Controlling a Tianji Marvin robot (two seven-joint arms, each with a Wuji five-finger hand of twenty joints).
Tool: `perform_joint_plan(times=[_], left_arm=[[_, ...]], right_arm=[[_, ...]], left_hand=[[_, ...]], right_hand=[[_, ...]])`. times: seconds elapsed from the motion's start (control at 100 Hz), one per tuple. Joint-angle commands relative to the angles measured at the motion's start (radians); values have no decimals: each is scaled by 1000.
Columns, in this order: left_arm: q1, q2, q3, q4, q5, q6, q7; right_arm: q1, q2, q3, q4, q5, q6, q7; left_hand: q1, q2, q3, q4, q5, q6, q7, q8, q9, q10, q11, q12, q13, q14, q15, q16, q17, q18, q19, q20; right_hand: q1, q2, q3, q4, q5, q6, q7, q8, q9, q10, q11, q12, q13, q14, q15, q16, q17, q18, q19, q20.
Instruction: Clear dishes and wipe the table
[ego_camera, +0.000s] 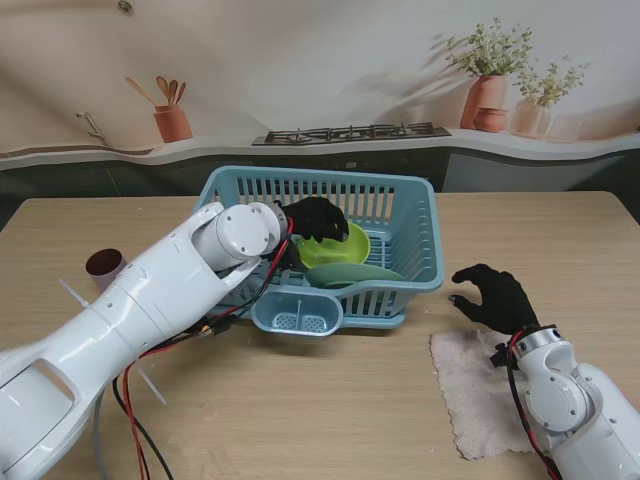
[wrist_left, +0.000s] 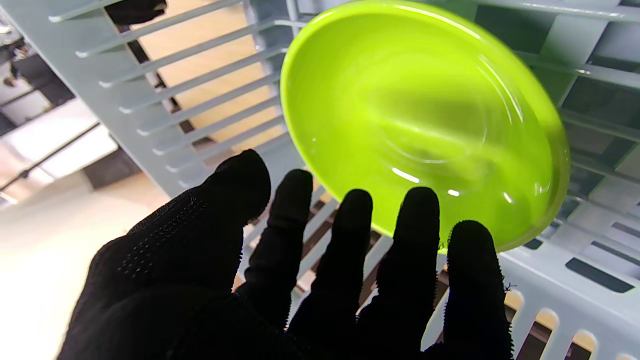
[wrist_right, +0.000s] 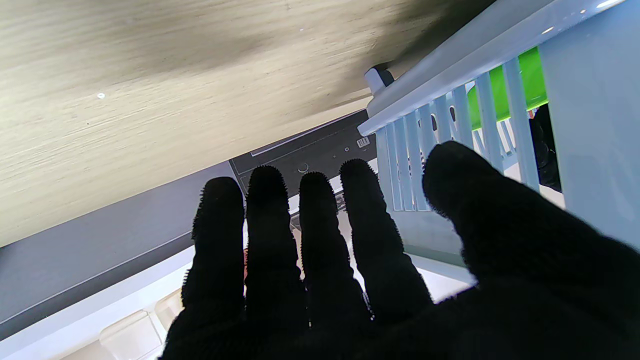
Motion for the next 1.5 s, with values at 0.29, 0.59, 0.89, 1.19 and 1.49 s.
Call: perform_joint_plan(times=[0.29, 0.59, 0.89, 1.19, 1.49], left_arm=[[38, 43, -64, -107, 35, -30, -17], [86, 83, -134, -196, 91, -72, -39], [168, 131, -245, -309, 152, -123, -85], [276, 176, -388, -420, 222, -214, -140], [403, 209, -562, -527, 279, -322, -184]], right_arm=[[-4, -2, 1, -2, 1, -13, 14], [-5, -1, 5, -4, 4, -22, 18], [-8, -2, 6, -7, 11, -24, 23], [-11, -1, 5, -11, 12, -20, 32], [-13, 2, 0, -21, 7, -14, 47]], left_hand=[[11, -3, -2, -40, -27, -6, 5, 12, -12, -29, 14, -13, -19, -19, 15, 17, -9, -8, 3, -12], [239, 79, -287, 5, -25, -19, 75, 2, 20, -19, 46, 2, 12, 5, 72, 52, 27, 12, 72, 35], [290, 104, -358, 24, -14, -21, 108, 3, 42, -13, 60, 8, 33, 16, 98, 65, 58, 37, 114, 63], [289, 107, -367, 27, -12, -17, 112, 2, 48, -15, 61, 9, 40, 14, 100, 65, 63, 48, 113, 66], [294, 107, -372, 29, -9, -14, 114, 0, 48, -13, 61, 9, 41, 15, 100, 65, 73, 46, 113, 69]], right_hand=[[1, 3, -7, 12, 20, 6, -7, 6, 11, -6, -6, -9, -16, -18, -12, -5, -12, -22, -12, 10], [2, 4, -9, 12, 21, 6, -7, 6, 12, -8, -5, -9, -16, -16, -12, -5, -12, -19, -12, 11], [1, 3, -8, 12, 23, 3, -7, 7, 14, -7, -6, -10, -15, -17, -12, -5, -10, -19, -11, 11], [1, 3, -7, 12, 24, 4, -7, 7, 15, -7, -7, -10, -15, -17, -12, -5, -11, -17, -11, 11], [1, 2, -6, 12, 25, 3, -8, 7, 15, -6, -7, -10, -14, -17, -11, -5, -10, -17, -10, 11]])
